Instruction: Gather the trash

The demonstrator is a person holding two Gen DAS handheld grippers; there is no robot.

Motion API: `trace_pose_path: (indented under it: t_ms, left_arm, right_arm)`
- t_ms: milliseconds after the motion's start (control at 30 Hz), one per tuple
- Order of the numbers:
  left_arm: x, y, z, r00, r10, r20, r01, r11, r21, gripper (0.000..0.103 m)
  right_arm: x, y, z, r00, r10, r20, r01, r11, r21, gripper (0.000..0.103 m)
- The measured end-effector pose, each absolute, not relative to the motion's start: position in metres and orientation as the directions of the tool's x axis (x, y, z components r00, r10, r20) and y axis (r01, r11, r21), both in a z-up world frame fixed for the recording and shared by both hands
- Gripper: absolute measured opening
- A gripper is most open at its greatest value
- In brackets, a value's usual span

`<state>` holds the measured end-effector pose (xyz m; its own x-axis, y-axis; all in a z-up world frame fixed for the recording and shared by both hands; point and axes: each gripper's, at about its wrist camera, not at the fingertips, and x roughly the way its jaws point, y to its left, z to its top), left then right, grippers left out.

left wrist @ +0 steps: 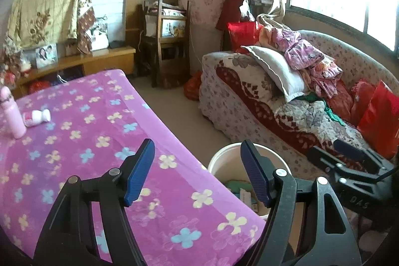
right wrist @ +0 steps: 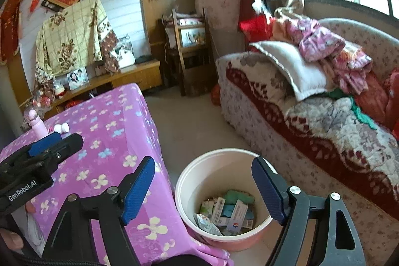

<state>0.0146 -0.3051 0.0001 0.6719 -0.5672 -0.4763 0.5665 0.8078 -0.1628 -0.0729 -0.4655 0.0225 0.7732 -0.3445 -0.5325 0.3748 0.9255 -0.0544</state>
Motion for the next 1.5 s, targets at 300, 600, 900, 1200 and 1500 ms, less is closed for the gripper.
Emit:
trace_pose_path:
  t_ms: [300,600,900,1200,1500]
  left_arm:
    - [-0.003,-0.274,0.017,0.710,-0.562,-0.423,0.546,0.820,-0.173,0.071]
    - [-0.011,-0.263,0.024,0.732,-0.544,-0.410,0.527,0.834,-0.165,0.070]
    - [-0.018,-0.261,0.026,0.752,-0.522,-0.402,0.515,0.846,-0.136,0.070]
    - [-0.021,-0.260,0.028,0.756,-0.525,-0.391,0.515,0.846,-0.140,0.070]
    - [-0.023,-0.261,0.029,0.756,-0.524,-0.393,0.513,0.847,-0.141,0.070]
  right_arm:
    - [-0.095,-0.439,0.042,0.806,-0.359,-0.471,0.370,0.926,-0.072,0.085]
    - [-0.106,-0.422,0.054,0.820,-0.391,-0.418,0.378,0.918,-0.117,0.085]
    - [-0.111,-0.421,0.057,0.825,-0.393,-0.407,0.383,0.917,-0.109,0.086]
    - [-0.114,-0.420,0.058,0.827,-0.400,-0.396,0.389,0.914,-0.113,0.089]
    - [-0.115,-0.421,0.058,0.824,-0.402,-0.399,0.390,0.914,-0.114,0.090]
